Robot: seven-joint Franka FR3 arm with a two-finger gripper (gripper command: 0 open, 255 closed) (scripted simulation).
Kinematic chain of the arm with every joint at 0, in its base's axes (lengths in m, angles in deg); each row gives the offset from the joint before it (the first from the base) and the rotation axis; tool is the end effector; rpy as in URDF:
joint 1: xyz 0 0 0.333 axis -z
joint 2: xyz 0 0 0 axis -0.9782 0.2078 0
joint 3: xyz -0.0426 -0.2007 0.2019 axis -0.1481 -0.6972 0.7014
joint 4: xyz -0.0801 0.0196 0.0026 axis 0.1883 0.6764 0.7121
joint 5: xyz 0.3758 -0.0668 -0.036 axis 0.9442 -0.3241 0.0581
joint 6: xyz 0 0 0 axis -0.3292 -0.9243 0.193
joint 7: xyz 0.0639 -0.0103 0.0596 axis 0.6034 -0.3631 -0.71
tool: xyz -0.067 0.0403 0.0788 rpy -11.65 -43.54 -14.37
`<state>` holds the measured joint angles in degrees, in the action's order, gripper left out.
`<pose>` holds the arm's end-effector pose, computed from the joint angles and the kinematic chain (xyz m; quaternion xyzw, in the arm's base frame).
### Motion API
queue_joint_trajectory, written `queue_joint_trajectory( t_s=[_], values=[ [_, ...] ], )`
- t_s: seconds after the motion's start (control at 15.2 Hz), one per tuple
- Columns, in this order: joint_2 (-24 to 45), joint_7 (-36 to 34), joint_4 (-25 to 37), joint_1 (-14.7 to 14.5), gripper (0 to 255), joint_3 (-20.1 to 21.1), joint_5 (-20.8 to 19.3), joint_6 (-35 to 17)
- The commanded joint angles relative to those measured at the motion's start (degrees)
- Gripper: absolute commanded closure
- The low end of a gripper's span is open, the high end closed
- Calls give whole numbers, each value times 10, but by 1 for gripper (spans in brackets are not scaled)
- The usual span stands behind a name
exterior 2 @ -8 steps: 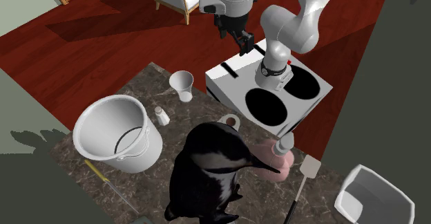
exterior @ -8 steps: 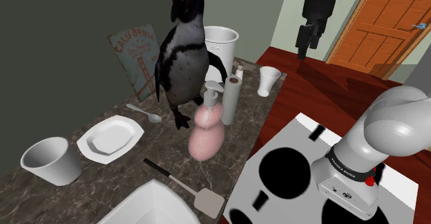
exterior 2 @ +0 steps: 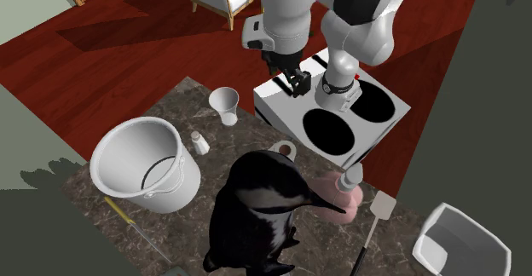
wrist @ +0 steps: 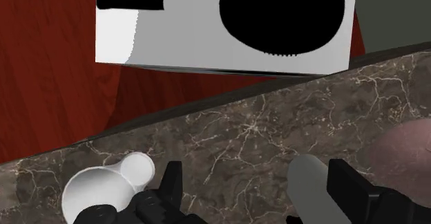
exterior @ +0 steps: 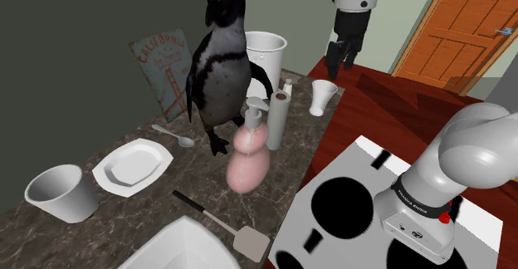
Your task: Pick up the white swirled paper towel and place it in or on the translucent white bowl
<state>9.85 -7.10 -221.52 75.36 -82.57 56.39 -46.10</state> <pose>0.3529 0.0485 0.4877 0.9971 0.0289 -0.0624 0.0326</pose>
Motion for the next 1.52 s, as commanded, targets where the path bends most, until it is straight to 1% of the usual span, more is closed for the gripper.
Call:
queue_joint_trajectory(
  t_s=[0.0, 0.4, 0.79, 1.25, 1.45],
  values=[
    [30, -17, 2, -7, 0, 11, 16, -36],
    [125, -58, 30, -23, 0, 41, 51, -129],
    [224, -94, 80, -36, 0, 68, 71, -206],
    [244, -95, 44, -37, 0, 72, 71, -262],
    [246, -95, 41, -38, 0, 73, 71, -267]
  ],
)
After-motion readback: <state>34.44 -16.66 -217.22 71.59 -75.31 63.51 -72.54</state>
